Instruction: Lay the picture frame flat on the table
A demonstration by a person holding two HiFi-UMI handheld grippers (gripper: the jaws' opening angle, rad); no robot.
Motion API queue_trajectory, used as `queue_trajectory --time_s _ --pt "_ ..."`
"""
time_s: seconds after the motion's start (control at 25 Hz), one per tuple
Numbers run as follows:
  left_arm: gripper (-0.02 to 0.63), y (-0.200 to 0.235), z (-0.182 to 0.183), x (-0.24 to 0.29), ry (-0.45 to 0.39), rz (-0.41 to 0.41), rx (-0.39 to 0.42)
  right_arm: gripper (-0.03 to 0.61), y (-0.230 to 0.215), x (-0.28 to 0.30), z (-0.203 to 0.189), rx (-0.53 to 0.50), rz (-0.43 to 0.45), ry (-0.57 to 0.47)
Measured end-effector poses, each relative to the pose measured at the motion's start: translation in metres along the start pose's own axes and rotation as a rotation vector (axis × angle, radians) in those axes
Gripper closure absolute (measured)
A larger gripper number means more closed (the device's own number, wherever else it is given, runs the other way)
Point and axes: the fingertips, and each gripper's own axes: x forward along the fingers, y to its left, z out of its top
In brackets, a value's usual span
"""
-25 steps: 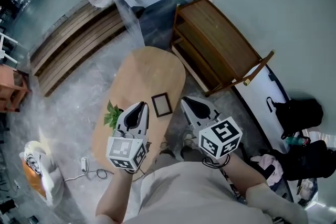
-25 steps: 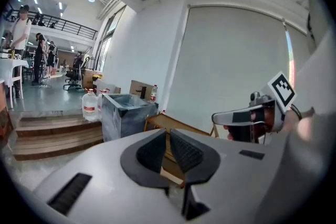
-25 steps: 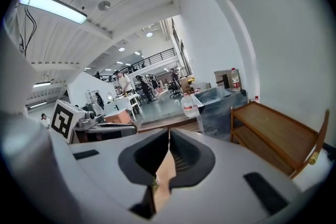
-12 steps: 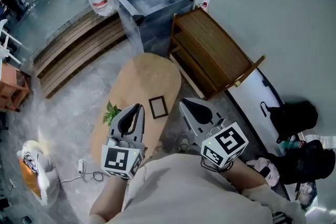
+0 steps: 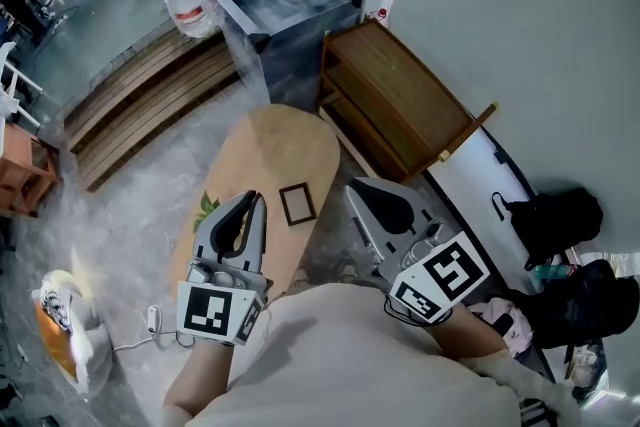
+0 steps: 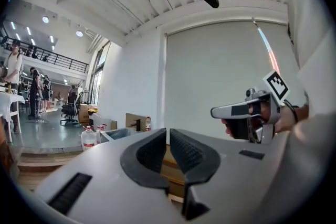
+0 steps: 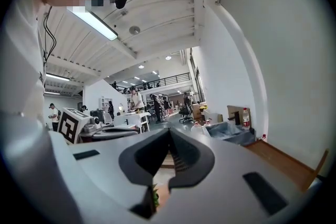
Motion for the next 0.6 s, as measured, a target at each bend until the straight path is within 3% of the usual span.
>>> queue_trajectory --time_s 0.24,0.6 --pt "0.591 -0.007 0.009 -0.005 -0.041 -0.004 0.002 0.581 0.009 -0.011 0.008 -0.032 0.012 -0.014" --pt "0.591 -0.008 0.018 -0.021 -0.027 0.006 0.003 0.581 0.026 -0.008 0.017 -0.066 0.034 0.001"
